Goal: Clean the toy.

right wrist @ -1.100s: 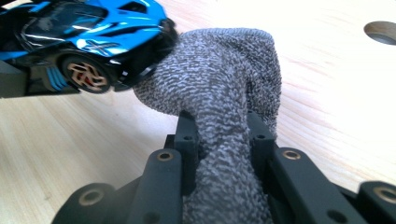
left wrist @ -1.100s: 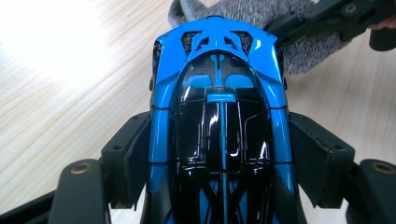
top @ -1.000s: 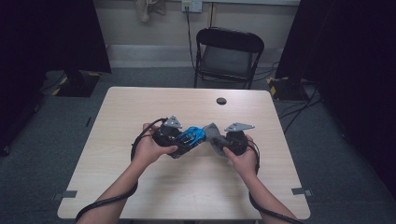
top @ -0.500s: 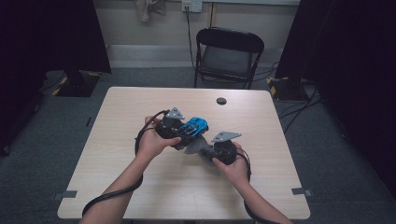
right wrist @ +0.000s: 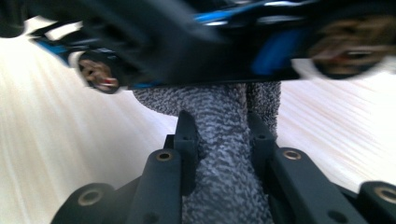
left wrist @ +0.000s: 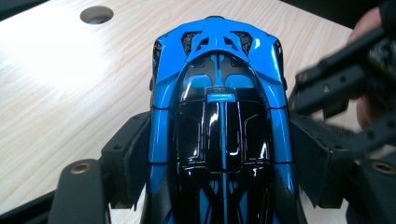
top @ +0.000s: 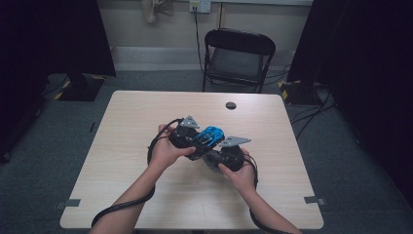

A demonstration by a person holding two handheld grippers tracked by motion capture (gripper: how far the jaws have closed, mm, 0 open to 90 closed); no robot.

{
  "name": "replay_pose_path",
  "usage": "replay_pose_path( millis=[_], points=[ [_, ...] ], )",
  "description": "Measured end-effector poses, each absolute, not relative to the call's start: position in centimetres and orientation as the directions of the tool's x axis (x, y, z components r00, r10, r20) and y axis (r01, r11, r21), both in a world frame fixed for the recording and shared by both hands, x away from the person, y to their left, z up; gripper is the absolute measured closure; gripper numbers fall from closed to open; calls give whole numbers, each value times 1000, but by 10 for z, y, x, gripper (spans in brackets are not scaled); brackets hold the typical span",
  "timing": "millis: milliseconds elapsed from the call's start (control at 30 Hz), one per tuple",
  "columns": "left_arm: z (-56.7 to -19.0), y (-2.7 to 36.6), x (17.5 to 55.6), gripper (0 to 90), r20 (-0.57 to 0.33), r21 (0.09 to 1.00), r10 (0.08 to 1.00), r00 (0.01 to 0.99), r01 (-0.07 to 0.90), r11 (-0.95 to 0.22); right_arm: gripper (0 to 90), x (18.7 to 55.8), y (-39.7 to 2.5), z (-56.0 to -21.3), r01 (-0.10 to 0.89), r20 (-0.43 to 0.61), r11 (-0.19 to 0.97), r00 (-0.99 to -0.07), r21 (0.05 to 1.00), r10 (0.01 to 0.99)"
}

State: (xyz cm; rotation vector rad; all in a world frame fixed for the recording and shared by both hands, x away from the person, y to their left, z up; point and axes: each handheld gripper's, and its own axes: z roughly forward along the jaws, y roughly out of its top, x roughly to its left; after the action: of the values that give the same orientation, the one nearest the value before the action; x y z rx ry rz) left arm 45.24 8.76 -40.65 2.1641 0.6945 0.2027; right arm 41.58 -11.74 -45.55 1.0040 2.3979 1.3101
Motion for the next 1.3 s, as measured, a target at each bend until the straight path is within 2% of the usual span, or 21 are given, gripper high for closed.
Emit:
replay_pose_path(
  millis=[467, 867, 1300],
  points=[
    [-412, 99, 446, 282, -93, 751, 534, 840, 411, -516, 722, 430, -143, -451, 486, 103, 332, -672, 808, 733],
    [-417, 108, 443, 282, -82, 749, 532, 843, 405, -525, 721, 439, -163, -451, 502, 41, 352, -617, 790, 786],
    [-435, 146, 457, 282, -61, 725, 622, 781, 463, -510, 719, 451, -208, -457, 554, 26, 310, -515, 773, 857]
  ],
)
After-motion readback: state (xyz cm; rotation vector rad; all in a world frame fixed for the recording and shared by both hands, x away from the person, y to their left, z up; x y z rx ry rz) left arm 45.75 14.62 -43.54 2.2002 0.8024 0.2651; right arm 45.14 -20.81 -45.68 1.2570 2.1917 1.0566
